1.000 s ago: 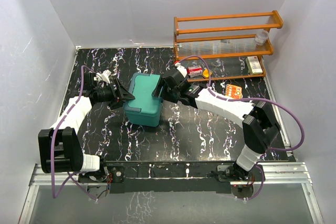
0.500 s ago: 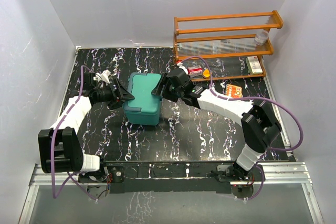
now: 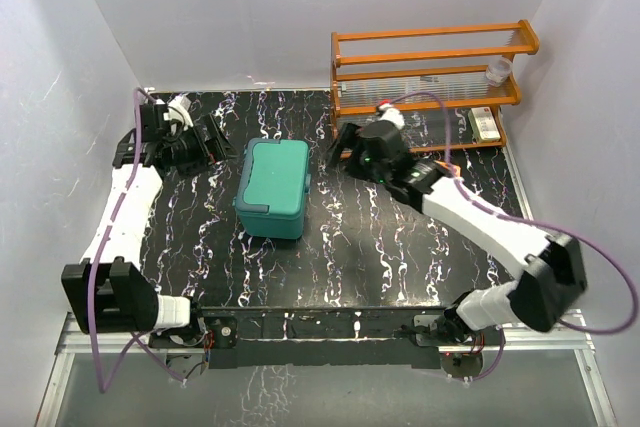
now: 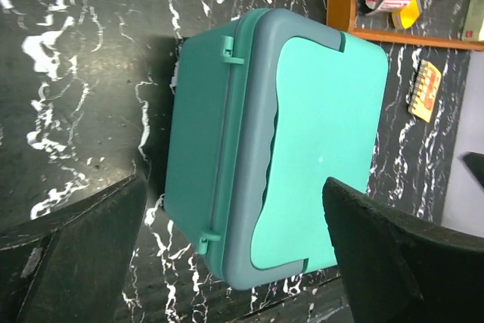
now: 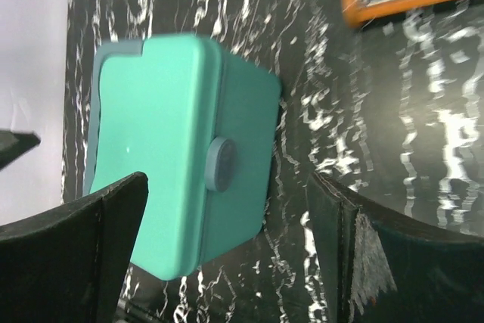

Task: Organize the medicine kit

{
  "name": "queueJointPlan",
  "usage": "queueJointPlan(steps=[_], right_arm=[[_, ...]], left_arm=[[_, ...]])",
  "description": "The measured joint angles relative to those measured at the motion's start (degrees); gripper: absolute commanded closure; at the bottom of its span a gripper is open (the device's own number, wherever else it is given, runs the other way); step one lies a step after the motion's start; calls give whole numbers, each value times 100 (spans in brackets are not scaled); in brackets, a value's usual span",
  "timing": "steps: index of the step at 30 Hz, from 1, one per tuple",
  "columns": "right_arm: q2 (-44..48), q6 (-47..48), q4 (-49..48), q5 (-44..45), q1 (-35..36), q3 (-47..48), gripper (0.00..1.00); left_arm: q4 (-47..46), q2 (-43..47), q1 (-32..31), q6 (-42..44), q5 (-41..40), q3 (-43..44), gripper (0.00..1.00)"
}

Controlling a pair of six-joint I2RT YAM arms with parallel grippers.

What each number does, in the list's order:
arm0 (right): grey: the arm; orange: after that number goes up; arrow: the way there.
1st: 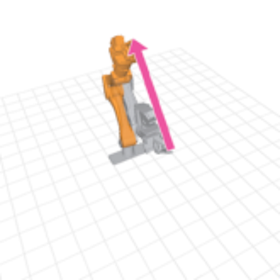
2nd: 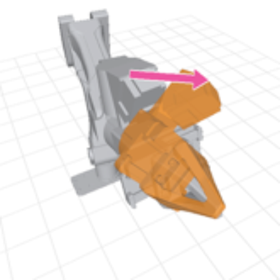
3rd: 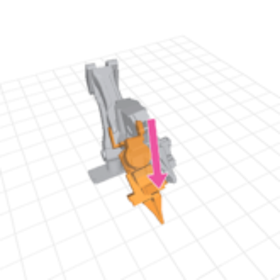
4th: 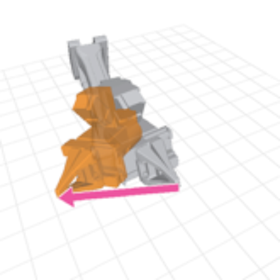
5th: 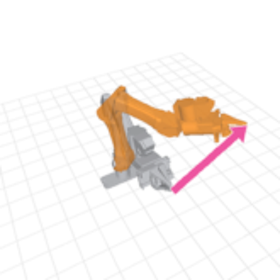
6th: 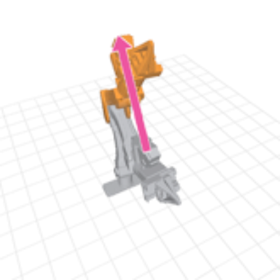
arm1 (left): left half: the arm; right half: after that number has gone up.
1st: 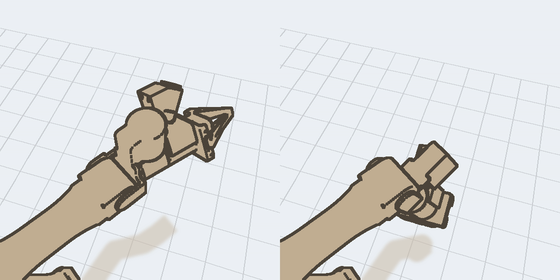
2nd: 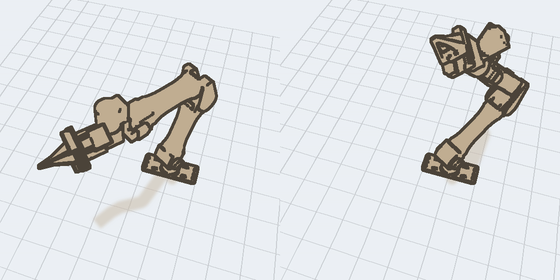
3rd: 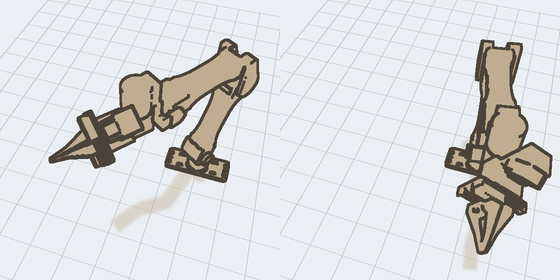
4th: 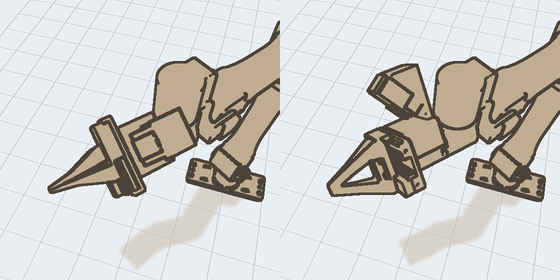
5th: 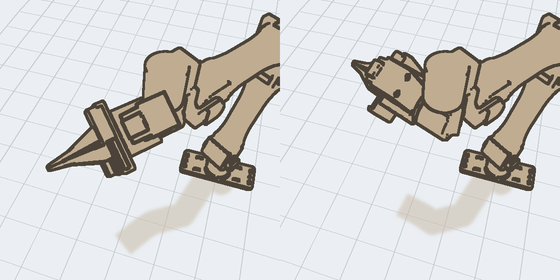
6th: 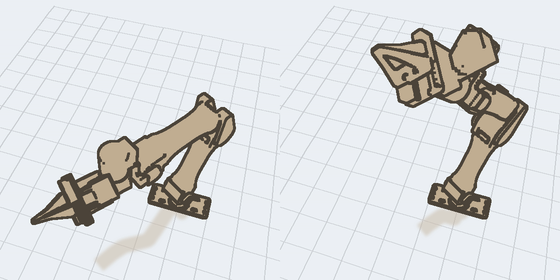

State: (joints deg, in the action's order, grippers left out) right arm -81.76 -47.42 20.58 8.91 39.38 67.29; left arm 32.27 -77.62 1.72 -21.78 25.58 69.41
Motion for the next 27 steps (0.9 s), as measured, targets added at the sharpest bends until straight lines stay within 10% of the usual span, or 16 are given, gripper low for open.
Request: queueJointPlan(steps=[11,27], right_arm=[[2358,1119,901,1875,-247,-1010,13],[5198,2492,2260,2326,-254,-461,2]], left_arm=[[487,1982,-2,33,-935,20,1],[949,4360,-4,450,-1617,374,1]])
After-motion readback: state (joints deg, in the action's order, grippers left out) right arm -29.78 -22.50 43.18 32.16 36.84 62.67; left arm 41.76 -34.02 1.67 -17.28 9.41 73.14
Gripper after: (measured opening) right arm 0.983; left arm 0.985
